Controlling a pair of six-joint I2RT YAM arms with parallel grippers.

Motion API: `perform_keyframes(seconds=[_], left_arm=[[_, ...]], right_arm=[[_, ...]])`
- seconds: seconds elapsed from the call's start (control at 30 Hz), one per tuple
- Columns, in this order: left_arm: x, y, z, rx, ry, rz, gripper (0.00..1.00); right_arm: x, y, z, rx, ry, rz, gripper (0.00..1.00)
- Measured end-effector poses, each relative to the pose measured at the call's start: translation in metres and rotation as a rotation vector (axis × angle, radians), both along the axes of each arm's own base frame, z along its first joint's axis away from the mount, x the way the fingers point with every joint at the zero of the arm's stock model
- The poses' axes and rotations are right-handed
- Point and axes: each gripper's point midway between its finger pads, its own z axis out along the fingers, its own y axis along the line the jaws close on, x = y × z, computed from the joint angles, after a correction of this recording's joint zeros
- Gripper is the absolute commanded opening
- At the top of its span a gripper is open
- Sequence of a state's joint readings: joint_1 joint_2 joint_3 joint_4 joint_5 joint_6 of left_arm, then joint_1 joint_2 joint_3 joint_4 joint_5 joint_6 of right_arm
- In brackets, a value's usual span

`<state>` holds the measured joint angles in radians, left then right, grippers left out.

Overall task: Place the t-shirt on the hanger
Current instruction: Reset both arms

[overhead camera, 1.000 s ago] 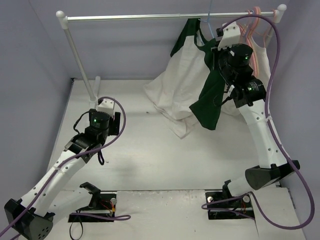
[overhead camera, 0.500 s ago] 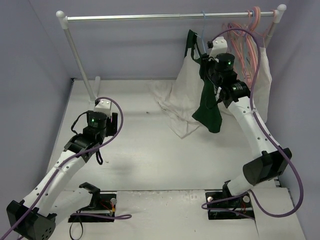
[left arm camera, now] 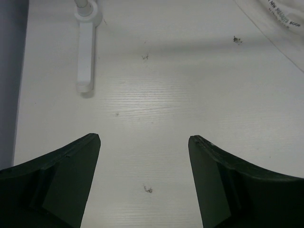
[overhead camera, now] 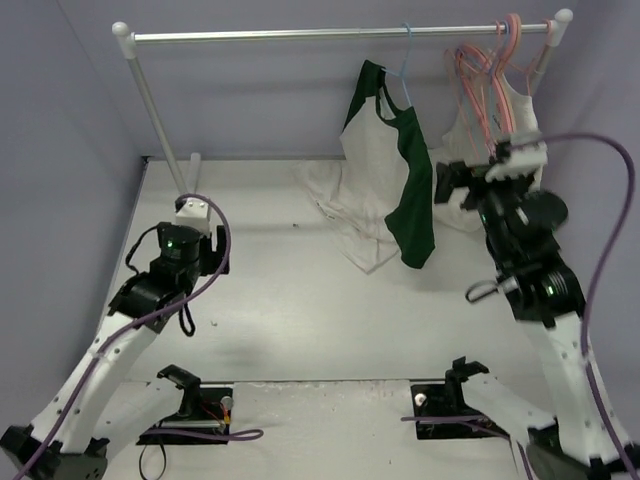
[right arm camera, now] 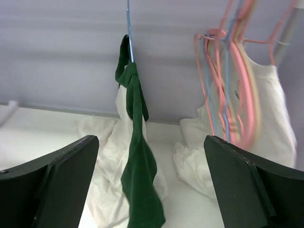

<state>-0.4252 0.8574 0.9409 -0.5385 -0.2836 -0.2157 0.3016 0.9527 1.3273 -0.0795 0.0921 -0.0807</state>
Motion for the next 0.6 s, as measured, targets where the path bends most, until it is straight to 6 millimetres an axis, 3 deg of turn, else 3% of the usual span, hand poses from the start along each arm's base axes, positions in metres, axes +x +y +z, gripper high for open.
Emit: perform_keyframes(seconds=[0.13, 0.2, 0.33, 0.43, 0.6], left_arm=[[-0.020, 0.008, 0.027, -0.041, -0.061, -0.001, 0.76], [-0.032, 0.011, 0.034, -0.058, -0.080, -0.004, 0.76], [-0.053, 0.020, 0.036, -0.083, -0.106, -0.002, 0.76], [-0.066, 0.026, 0.022, -0.097, -0.110, 0.008, 0.76], [-0.075, 0.030, -0.021, -0.095, -0.057, 0.030, 0.76]], right_arm=[[-0.068, -0.019, -0.007, 0.069, -0.074, 0.006, 1.00], [-0.095, -0.028, -0.023, 0.099, -0.078, 0.002, 1.00], [-0.126, -0.038, -0.058, 0.113, -0.050, -0.009, 1.00], [-0.141, -0.044, -0.082, 0.109, -0.026, -0.014, 1.00], [-0.156, -0.049, -0.097, 0.124, -0.034, -0.017, 1.00]])
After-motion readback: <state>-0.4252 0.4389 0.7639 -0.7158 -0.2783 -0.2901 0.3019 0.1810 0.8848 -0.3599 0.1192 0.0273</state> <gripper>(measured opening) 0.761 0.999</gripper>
